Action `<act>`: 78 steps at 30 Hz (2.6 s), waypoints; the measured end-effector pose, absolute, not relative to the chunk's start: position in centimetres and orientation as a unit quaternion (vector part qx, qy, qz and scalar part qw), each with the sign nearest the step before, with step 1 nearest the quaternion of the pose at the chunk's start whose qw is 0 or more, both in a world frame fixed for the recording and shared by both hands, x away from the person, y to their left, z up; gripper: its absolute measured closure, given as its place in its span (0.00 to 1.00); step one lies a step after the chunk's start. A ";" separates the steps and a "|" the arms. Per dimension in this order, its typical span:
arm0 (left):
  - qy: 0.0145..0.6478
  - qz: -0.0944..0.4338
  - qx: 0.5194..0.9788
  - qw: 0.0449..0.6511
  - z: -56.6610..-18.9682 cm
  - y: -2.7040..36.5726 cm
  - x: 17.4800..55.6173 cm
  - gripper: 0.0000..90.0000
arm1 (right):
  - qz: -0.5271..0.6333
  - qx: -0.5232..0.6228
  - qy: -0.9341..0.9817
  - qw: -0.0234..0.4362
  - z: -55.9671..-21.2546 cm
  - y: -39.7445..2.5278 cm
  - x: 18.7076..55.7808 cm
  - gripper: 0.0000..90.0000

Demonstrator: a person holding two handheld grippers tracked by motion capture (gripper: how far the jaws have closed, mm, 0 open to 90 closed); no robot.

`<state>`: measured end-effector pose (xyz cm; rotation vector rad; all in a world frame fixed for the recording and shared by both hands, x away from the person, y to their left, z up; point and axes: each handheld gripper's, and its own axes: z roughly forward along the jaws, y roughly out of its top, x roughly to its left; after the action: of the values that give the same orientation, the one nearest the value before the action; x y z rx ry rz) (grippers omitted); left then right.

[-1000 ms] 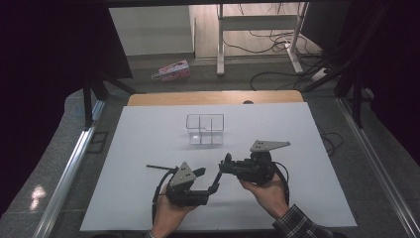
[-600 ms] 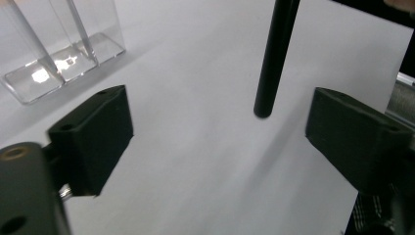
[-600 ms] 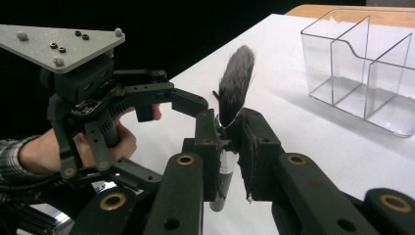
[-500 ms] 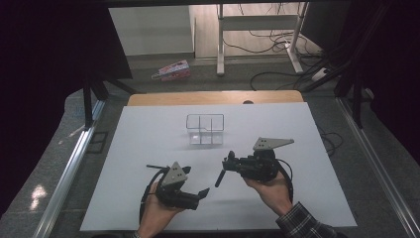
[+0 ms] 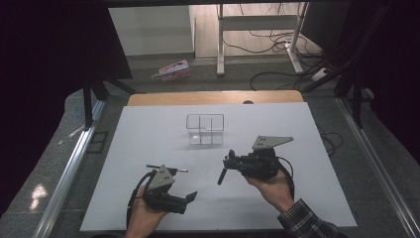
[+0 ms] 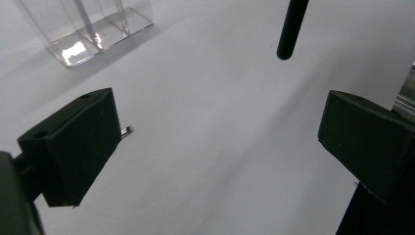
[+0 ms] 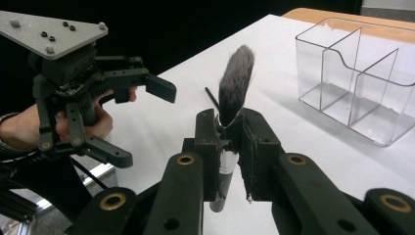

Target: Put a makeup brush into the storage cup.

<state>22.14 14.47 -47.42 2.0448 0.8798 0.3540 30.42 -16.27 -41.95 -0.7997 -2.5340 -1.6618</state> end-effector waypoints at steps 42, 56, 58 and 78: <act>0.402 0.196 0.791 0.418 -48.5 21.9 18.7 0.01 | -0.532 -0.268 -0.802 -0.047 -40.2 -17.0 34.2 0.87; 0.422 0.205 0.779 0.416 -48.7 23.8 17.6 0.01 | -0.541 -0.272 -0.793 -0.064 -39.9 -17.5 35.8 0.87; 0.424 0.204 0.779 0.415 -48.8 23.9 17.5 0.01 | -0.541 -0.272 -0.793 -0.067 -39.9 -17.5 36.0 0.87; 0.433 0.204 0.769 0.424 -48.8 24.6 17.0 0.01 | -0.539 -0.278 -0.790 -0.088 -39.4 -17.1 37.3 0.87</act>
<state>16.97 24.58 -48.79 1.9234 1.0837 0.5117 37.31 -17.10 -39.39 -0.9252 -2.6318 -1.7969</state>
